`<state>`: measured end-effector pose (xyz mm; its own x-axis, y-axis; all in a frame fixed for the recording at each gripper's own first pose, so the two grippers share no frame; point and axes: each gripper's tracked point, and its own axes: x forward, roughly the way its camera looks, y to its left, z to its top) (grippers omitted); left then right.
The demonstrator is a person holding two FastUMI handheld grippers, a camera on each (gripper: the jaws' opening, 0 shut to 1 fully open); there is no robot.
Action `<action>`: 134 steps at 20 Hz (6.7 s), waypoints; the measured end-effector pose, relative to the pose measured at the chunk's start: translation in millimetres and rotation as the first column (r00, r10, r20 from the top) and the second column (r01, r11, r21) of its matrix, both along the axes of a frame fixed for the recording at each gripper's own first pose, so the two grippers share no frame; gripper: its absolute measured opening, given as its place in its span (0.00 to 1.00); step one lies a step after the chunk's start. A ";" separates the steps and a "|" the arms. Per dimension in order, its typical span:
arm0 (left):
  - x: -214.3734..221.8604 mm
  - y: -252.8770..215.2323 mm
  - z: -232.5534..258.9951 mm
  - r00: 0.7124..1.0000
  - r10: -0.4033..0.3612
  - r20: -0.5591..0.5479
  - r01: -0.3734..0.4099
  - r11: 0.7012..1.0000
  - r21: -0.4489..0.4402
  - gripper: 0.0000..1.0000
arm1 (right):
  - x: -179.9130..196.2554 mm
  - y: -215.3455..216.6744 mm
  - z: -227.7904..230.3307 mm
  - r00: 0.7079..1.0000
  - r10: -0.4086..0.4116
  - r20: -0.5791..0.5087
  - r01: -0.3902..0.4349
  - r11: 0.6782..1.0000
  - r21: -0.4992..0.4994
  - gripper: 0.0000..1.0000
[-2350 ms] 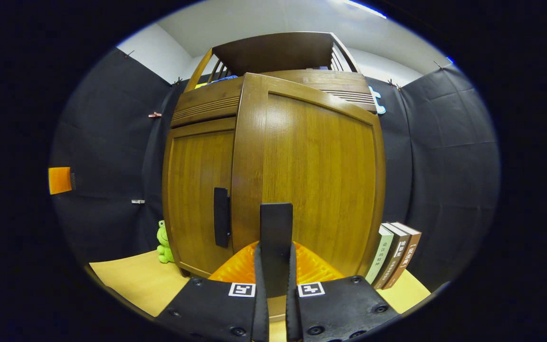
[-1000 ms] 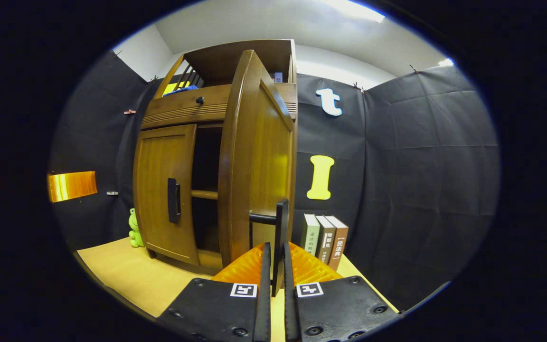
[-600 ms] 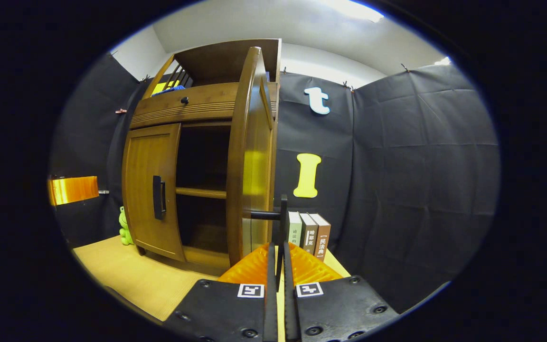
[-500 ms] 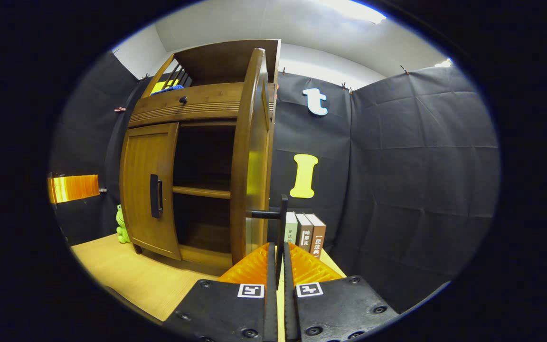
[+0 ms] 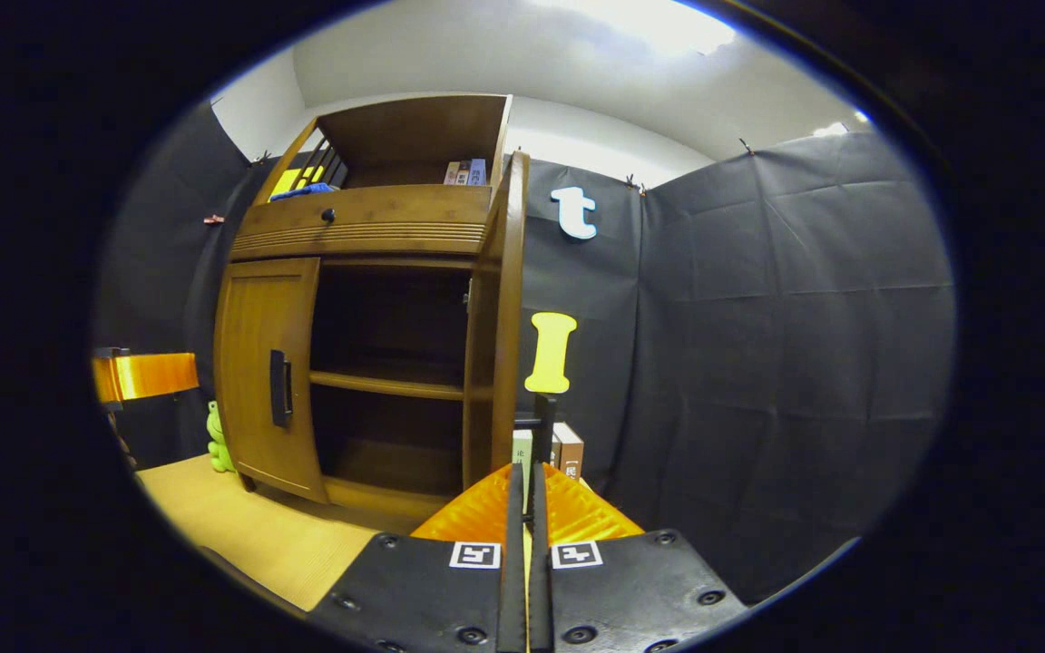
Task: Open the right door of the double-door shoe cabinet with the right hand, and open the left door with the left hand.
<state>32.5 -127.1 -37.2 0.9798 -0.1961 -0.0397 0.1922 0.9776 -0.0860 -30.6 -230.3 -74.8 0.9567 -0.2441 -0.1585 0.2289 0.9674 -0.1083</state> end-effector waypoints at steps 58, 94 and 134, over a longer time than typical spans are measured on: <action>147.1 157.0 -94.6 0.974 0.225 -0.032 -0.223 0.973 0.061 0.31 | 65.0 139.2 -25.8 0.955 0.291 0.053 -0.293 0.955 0.050 0.98; -5.7 274.7 -68.6 0.938 0.343 -0.053 -0.331 0.930 0.162 0.20 | 11.1 253.3 0.1 0.897 0.438 0.054 -0.441 0.894 0.074 0.96; -28.2 109.1 11.7 0.985 0.170 0.026 -0.172 0.974 0.145 0.96 | -1.3 205.6 40.1 0.948 0.305 0.092 -0.308 0.951 0.022 0.97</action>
<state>4.3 -18.0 -25.5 0.9989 -0.0184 -0.0424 0.0210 0.9979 0.0619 -31.9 -24.7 -34.7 0.9948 0.0677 -0.0757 -0.0727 0.9952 -0.0651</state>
